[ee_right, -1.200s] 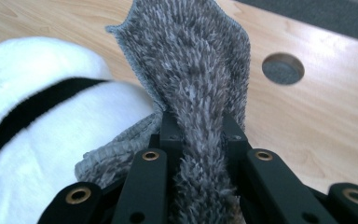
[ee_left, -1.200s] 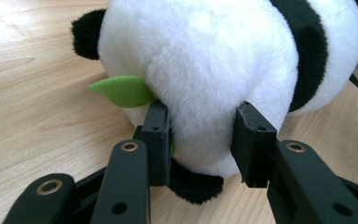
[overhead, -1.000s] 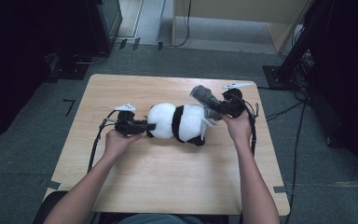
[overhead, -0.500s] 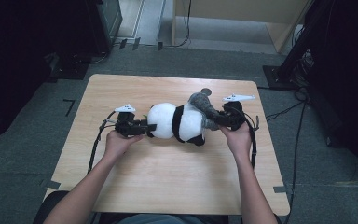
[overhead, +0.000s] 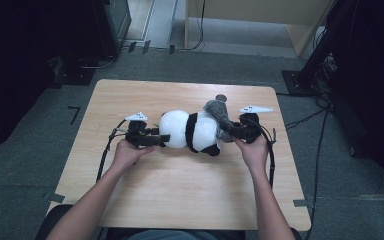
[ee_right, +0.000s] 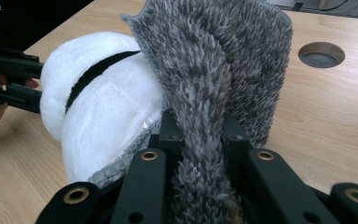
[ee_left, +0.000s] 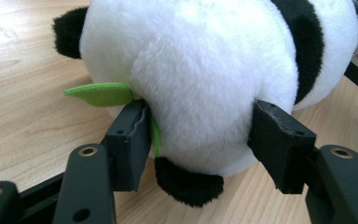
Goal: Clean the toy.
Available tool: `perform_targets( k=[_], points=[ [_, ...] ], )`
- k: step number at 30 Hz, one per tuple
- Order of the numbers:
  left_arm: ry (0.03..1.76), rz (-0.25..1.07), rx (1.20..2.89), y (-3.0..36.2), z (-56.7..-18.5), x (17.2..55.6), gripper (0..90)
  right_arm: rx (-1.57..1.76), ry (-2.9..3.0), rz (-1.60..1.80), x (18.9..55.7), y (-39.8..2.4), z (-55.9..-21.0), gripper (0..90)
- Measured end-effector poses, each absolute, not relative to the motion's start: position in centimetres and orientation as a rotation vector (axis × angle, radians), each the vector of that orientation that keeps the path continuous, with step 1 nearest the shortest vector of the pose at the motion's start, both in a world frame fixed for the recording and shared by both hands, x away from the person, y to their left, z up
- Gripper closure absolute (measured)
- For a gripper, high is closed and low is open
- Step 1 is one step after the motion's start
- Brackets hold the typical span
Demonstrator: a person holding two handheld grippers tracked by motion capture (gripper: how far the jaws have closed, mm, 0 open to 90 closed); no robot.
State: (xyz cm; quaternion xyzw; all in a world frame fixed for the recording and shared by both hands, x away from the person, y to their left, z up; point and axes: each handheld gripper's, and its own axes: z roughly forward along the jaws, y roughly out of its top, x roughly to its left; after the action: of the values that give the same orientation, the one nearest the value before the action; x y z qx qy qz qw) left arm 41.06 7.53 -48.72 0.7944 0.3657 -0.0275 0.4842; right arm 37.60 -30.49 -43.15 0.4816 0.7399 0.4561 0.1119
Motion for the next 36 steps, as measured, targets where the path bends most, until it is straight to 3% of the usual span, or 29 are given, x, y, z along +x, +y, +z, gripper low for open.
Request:
perform_targets(
  k=[29,36],
  points=[
    [0.91,-0.069,1.925,7.7,-48.8,40.9,45.7,1.593,2.33,1.164,37.6,-30.8,-48.5,75.2],
    [0.91,-0.071,1.917,7.8,-48.8,41.0,44.7,1.608,2.303,1.119,37.6,-31.5,-48.2,75.3]
  ],
)
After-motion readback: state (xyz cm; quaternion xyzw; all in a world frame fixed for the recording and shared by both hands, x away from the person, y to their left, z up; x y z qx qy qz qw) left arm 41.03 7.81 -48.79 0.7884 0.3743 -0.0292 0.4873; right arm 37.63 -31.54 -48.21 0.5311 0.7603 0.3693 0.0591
